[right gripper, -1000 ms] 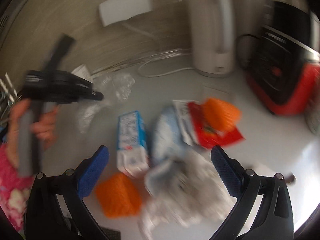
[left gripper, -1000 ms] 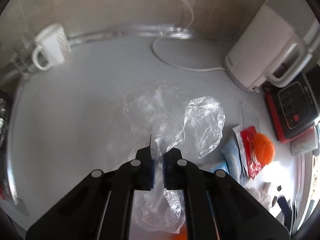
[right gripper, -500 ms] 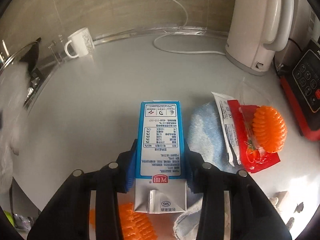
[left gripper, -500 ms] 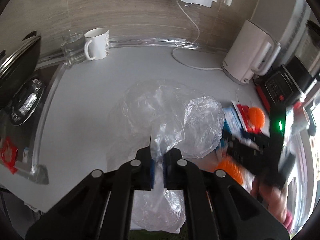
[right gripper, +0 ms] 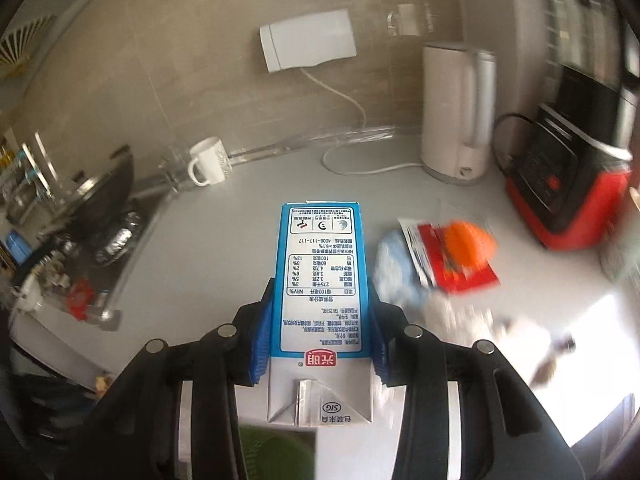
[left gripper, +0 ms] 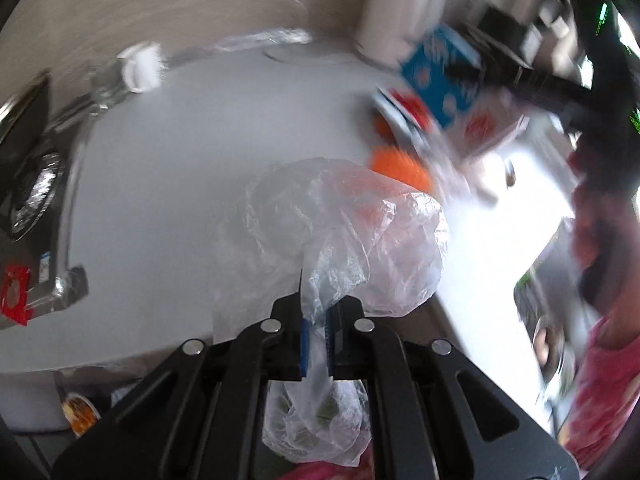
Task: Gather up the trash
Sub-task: 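Grasp the blue milk carton with the right gripper while the left gripper lifts the bag, then drop the bag into the green basket with the left gripper while the right gripper drops the carton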
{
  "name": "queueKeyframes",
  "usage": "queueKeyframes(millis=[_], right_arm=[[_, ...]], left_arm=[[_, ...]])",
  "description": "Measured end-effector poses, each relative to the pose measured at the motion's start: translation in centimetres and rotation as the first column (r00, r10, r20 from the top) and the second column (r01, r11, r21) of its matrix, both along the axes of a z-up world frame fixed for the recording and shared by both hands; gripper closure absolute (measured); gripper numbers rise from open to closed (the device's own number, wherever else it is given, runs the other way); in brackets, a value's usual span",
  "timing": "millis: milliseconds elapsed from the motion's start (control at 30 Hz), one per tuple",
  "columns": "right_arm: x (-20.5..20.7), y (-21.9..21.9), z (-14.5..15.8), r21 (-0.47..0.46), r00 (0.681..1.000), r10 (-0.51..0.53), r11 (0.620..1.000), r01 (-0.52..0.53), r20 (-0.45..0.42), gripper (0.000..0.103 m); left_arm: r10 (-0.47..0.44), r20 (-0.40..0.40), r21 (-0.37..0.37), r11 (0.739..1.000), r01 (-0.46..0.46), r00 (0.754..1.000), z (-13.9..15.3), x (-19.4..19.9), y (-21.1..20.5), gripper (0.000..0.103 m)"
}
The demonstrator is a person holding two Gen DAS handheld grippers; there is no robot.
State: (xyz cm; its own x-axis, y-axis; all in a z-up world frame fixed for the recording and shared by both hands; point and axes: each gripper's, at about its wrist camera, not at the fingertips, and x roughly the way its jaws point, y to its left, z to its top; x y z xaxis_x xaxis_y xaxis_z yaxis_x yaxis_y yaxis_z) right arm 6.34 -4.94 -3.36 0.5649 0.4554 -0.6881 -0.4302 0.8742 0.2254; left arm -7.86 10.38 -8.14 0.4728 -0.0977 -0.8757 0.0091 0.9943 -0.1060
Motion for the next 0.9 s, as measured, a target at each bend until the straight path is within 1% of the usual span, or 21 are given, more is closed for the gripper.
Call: queueKeyframes(millis=[100, 167, 300, 333, 367, 400, 433, 467, 500, 533, 600, 667, 800, 900], right_arm=[[-4.6, -2.0, 0.3, 0.014, 0.998, -0.061, 0.998, 0.061, -0.022, 0.063], [-7.0, -2.9, 0.2, 0.012, 0.994, -0.102, 0.995, 0.103, -0.035, 0.063], [-11.9, -4.3, -0.3, 0.012, 0.980, -0.188, 0.982, 0.190, -0.060, 0.063], [-12.7, -4.3, -0.5, 0.005, 0.978, -0.201, 0.979, 0.202, -0.062, 0.063], [-13.6, -4.4, -0.7, -0.007, 0.974, -0.219, 0.976, 0.219, -0.063, 0.063], [-14.7, -4.4, -1.0, -0.024, 0.967, -0.245, 0.970, 0.243, -0.068, 0.063], [-15.7, -4.5, -1.3, -0.029, 0.962, -0.262, 0.965, 0.261, -0.074, 0.063], [-16.5, -4.6, -1.4, -0.026, 0.957, -0.278, 0.960, 0.277, -0.080, 0.063], [-17.3, -4.7, -1.6, -0.019, 0.953, -0.291, 0.957, 0.291, -0.086, 0.063], [-18.3, -4.6, -1.8, -0.015, 0.947, -0.308, 0.951, 0.308, -0.090, 0.063], [-19.7, -4.3, -2.1, -0.021, 0.939, -0.333, 0.943, 0.332, -0.090, 0.062], [-20.9, -3.7, -2.8, -0.029, 0.934, -0.344, 0.939, 0.343, -0.100, 0.062], [-22.1, -2.4, -4.2, -0.030, 0.933, -0.333, 0.943, 0.332, -0.134, 0.062], [-22.4, -1.5, -5.9, -0.006, 0.933, -0.312, 0.949, 0.316, -0.180, 0.062]], left_arm=[[-0.090, -0.037, 0.002, 0.996, 0.090, 0.995, -2.7, -1.6, -1.0, 0.097], [-0.167, -0.073, 0.015, 0.986, 0.168, 0.983, -5.5, -2.4, -1.8, 0.097], [-0.266, -0.116, 0.037, 0.962, 0.271, 0.957, -10.0, -3.4, -2.6, 0.097], [-0.281, -0.123, 0.030, 0.957, 0.287, 0.952, -10.8, -3.6, -2.7, 0.097], [-0.299, -0.131, 0.026, 0.952, 0.305, 0.945, -11.5, -3.8, -2.8, 0.095], [-0.314, -0.141, 0.033, 0.946, 0.322, 0.939, -12.3, -4.0, -2.8, 0.091], [-0.338, -0.160, 0.038, 0.937, 0.348, 0.927, -13.0, -4.0, -2.7, 0.072], [-0.355, -0.170, 0.035, 0.930, 0.365, 0.919, -13.5, -4.2, -2.7, 0.047], [-0.365, -0.173, 0.037, 0.926, 0.377, 0.915, -13.9, -4.3, -2.6, 0.040], [-0.385, -0.167, 0.036, 0.917, 0.396, 0.907, -14.1, -4.7, -2.5, 0.037], [-0.422, -0.169, 0.028, 0.901, 0.432, 0.891, -14.0, -5.2, -2.4, 0.035], [-0.440, -0.156, 0.032, 0.893, 0.450, 0.884, -13.6, -5.5, -2.2, 0.029], [-0.483, -0.096, 0.034, 0.873, 0.487, 0.871, -11.2, -6.9, -1.0, 0.022], [-0.482, -0.055, 0.053, 0.873, 0.485, 0.874, -9.6, -7.1, -0.3, 0.019]])
